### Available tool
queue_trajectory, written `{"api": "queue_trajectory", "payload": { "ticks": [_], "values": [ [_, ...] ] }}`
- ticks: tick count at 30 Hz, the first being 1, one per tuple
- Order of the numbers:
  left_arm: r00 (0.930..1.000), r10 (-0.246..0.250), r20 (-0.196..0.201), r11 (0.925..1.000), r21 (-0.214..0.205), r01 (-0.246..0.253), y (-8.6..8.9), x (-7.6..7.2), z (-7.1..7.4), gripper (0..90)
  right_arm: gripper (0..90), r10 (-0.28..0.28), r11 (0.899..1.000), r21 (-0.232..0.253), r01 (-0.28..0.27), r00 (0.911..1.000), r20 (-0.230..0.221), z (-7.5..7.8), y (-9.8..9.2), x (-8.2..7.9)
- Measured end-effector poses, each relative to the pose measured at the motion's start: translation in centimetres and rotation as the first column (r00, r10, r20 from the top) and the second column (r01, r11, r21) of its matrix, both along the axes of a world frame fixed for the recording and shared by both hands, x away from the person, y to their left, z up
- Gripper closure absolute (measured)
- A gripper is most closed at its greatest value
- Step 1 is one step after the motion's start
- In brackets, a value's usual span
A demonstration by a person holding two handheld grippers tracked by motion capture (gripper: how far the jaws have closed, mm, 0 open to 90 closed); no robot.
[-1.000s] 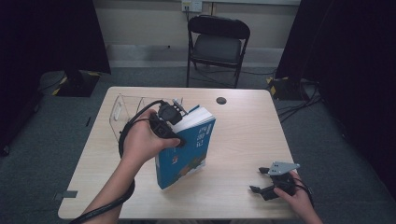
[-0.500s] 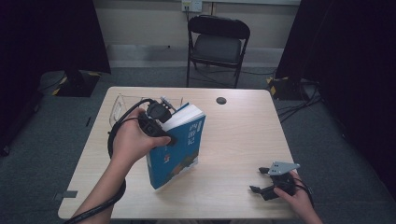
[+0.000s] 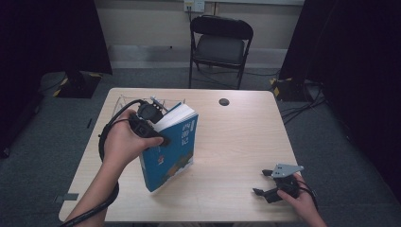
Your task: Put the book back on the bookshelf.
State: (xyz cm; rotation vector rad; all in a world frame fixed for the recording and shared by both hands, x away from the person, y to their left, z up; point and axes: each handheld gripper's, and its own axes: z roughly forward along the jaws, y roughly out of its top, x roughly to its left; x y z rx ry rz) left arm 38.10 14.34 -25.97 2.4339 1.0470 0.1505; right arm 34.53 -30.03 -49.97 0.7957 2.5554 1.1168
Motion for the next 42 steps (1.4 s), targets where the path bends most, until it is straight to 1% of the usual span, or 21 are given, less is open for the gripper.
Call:
{"api": "queue_trajectory", "payload": {
  "ticks": [7, 10, 12, 13, 17, 24, 26, 29, 34, 35, 38, 40, 42],
  "values": [
    [0.9997, 0.025, -0.006, 0.9997, 0.001, -0.025, 1.0, 0.1, 0.1, 61.8, 15.1, 0.001, 1.000, 0.000, -0.001, 1.0000, 0.002, 0.0, 0.0, 0.0],
    [0.9991, 0.041, -0.007, 0.9991, -0.008, -0.041, 1.4, 0.1, 0.1, 61.8, 15.1, 0.001, 1.000, 0.000, -0.001, 1.0000, 0.002, 0.0, 0.0, 0.0],
    [0.9991, 0.043, -0.006, 0.9991, -0.001, -0.043, 1.7, 0.2, 0.2, 61.8, 15.1, 0.001, 1.000, 0.000, -0.001, 1.0000, 0.002, 0.0, 0.0, 0.0],
    [0.9987, 0.052, -0.003, 0.9987, -0.001, -0.052, 1.8, 0.1, 0.1, 61.8, 15.1, 0.001, 1.000, 0.000, -0.001, 1.0000, 0.002, 0.0, 0.0, 0.0],
    [0.9979, 0.064, -0.008, 0.9979, 0.001, -0.064, 2.2, 0.1, 0.1, 61.8, 15.1, 0.001, 1.000, 0.000, -0.001, 1.0000, 0.002, 0.0, 0.0, 0.0],
    [0.9941, 0.108, -0.013, 0.9941, -0.012, -0.108, 3.1, 0.4, -0.1, 61.8, 15.1, 0.001, 1.000, 0.000, -0.001, 1.0000, 0.002, 0.0, 0.0, 0.0],
    [0.9934, 0.114, -0.007, 0.9934, -0.004, -0.114, 3.3, 0.4, -0.1, 61.8, 15.1, 0.001, 1.000, 0.000, -0.001, 1.0000, 0.002, 0.0, 0.0, 0.0],
    [0.9919, 0.127, -0.009, 0.9919, 0.001, -0.127, 3.5, 0.6, -0.1, 61.8, 15.1, 0.001, 1.000, 0.000, -0.001, 1.0000, 0.002, 0.0, 0.0, 0.0],
    [0.9899, 0.141, -0.013, 0.9900, -0.003, -0.141, 3.7, 0.9, -0.2, 61.8, 15.1, 0.001, 1.000, 0.000, -0.001, 1.0000, 0.002, 0.0, 0.0, 0.0],
    [0.9887, 0.149, -0.015, 0.9887, -0.008, -0.150, 3.7, 1.0, -0.3, 61.8, 15.1, 0.001, 1.000, 0.000, -0.001, 1.0000, 0.002, 0.0, 0.0, 0.0],
    [0.9875, 0.157, -0.018, 0.9876, -0.004, -0.157, 3.8, 1.2, -0.2, 61.8, 15.1, 0.001, 1.000, 0.000, -0.001, 1.0000, 0.002, 0.0, 0.0, 0.0],
    [0.9855, 0.169, -0.013, 0.9856, -0.005, -0.169, 3.8, 1.4, -0.3, 61.8, 15.1, 0.003, 1.000, 0.000, -0.003, 1.0000, -0.001, 0.0, 0.0, 0.0],
    [0.9852, 0.171, -0.010, 0.9853, 0.000, -0.171, 3.9, 1.4, -0.2, 61.8, 15.1, 0.003, 1.000, 0.000, -0.003, 1.0000, 0.000, 0.0, 0.0, 0.0]
  ]
}}
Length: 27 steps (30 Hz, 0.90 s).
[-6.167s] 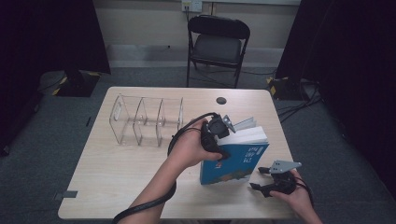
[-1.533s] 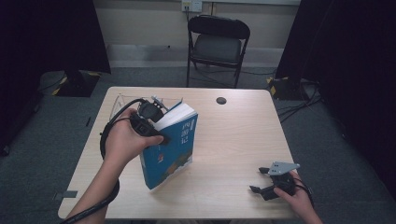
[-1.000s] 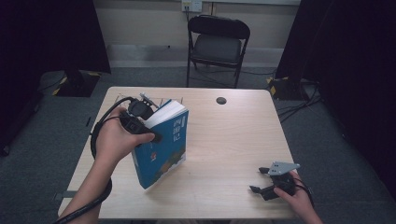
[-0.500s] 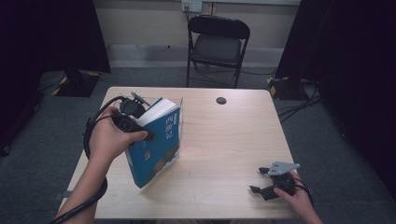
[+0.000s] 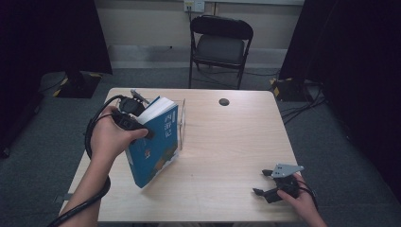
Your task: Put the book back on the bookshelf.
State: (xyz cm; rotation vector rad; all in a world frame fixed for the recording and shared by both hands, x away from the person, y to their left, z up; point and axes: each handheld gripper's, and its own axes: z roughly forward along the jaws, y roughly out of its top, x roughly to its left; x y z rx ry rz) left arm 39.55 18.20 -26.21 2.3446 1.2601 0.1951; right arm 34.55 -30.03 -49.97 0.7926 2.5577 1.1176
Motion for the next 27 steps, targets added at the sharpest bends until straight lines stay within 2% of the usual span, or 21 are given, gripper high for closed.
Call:
{"api": "queue_trajectory", "payload": {
  "ticks": [13, 17, 27],
  "values": [
    [0.9984, 0.057, 0.001, 0.9983, -0.014, -0.057, 0.1, 0.9, 0.0, 61.8, 15.1, 0.000, 1.000, 0.000, 0.000, 1.0000, 0.000, 0.0, 0.0, 0.0],
    [0.9980, 0.063, -0.001, 0.9980, -0.004, -0.063, -0.1, 1.2, 0.1, 61.9, 15.1, 0.000, 1.000, 0.000, 0.000, 1.0000, 0.000, 0.0, 0.0, 0.0],
    [0.9952, 0.098, 0.002, 0.9951, -0.014, -0.098, -0.2, 2.1, 0.0, 61.8, 15.1, 0.000, 1.000, 0.000, 0.000, 1.0000, 0.000, 0.0, 0.0, 0.0]
  ]
}}
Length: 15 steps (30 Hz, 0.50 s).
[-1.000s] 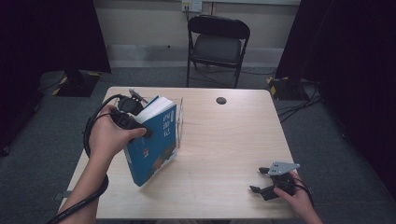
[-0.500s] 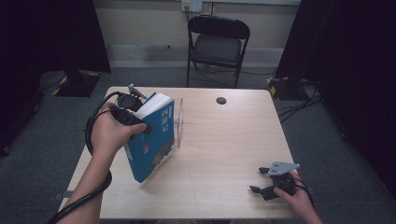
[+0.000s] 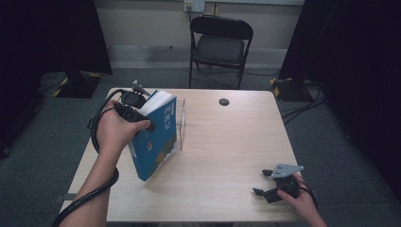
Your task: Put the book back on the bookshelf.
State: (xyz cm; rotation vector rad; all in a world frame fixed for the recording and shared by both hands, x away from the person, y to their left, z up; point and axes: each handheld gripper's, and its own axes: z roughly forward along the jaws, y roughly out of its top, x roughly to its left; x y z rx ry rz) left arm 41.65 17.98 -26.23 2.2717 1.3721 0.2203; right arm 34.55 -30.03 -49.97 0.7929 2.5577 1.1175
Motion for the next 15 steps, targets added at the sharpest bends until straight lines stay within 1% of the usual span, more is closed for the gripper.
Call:
{"api": "queue_trajectory", "payload": {
  "ticks": [5, 9, 15],
  "values": [
    [1.0000, 0.009, 0.001, 0.9999, 0.005, -0.009, -0.13, 0.32, 0.02, 61.8, 15.1, -0.002, 1.000, -0.003, 0.002, 1.0000, 0.002, 0.02, -0.01, -0.01],
    [0.9996, 0.027, 0.002, 0.9996, -0.005, -0.027, -0.13, 0.63, -0.12, 61.8, 15.2, -0.001, 1.000, 0.001, 0.001, 1.0000, -0.002, 0.01, -0.01, -0.03],
    [0.9990, 0.044, 0.005, 0.9990, 0.003, -0.044, -0.26, 1.06, -0.26, 61.9, 15.1, 0.000, 1.000, 0.001, 0.000, 1.0000, 0.000, 0.00, -0.03, -0.08]
  ]
}}
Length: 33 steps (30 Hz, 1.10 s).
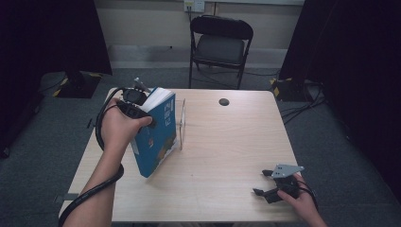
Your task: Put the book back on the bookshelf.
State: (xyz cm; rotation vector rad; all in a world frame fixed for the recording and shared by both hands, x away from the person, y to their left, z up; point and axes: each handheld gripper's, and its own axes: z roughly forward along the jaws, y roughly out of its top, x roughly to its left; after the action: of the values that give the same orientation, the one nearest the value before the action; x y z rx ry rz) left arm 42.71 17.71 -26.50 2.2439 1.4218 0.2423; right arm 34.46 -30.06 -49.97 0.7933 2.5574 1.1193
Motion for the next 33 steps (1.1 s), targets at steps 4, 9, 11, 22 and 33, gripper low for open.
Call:
{"api": "queue_trajectory", "payload": {
  "ticks": [4, 9, 11, 22, 33],
  "values": [
    [1.0000, 0.002, -0.003, 1.0000, 0.000, -0.002, -0.1, 0.2, 0.0, 61.9, 15.1, 0.001, 1.000, 0.000, -0.001, 1.0000, 0.002, 0.0, 0.0, 0.0],
    [0.9999, 0.014, 0.002, 0.9999, -0.003, -0.014, -0.2, 0.6, 0.0, 61.9, 15.2, 0.000, 1.000, 0.000, 0.000, 1.0000, 0.000, 0.0, 0.0, 0.0],
    [0.9998, 0.019, 0.001, 0.9998, -0.003, -0.019, -0.3, 0.7, 0.1, 61.9, 15.1, 0.000, 1.000, 0.000, 0.000, 1.0000, 0.000, 0.0, 0.0, 0.0],
    [0.9997, 0.026, 0.002, 0.9997, 0.001, -0.026, -0.7, 1.6, 0.1, 61.9, 15.1, 0.001, 1.000, 0.000, -0.001, 1.0000, 0.002, 0.0, 0.0, 0.0],
    [0.9991, 0.042, 0.005, 0.9991, -0.002, -0.042, -1.2, 2.3, 0.0, 61.9, 15.2, 0.000, 1.000, 0.000, 0.000, 1.0000, 0.000, 0.0, 0.0, 0.0]
  ]
}}
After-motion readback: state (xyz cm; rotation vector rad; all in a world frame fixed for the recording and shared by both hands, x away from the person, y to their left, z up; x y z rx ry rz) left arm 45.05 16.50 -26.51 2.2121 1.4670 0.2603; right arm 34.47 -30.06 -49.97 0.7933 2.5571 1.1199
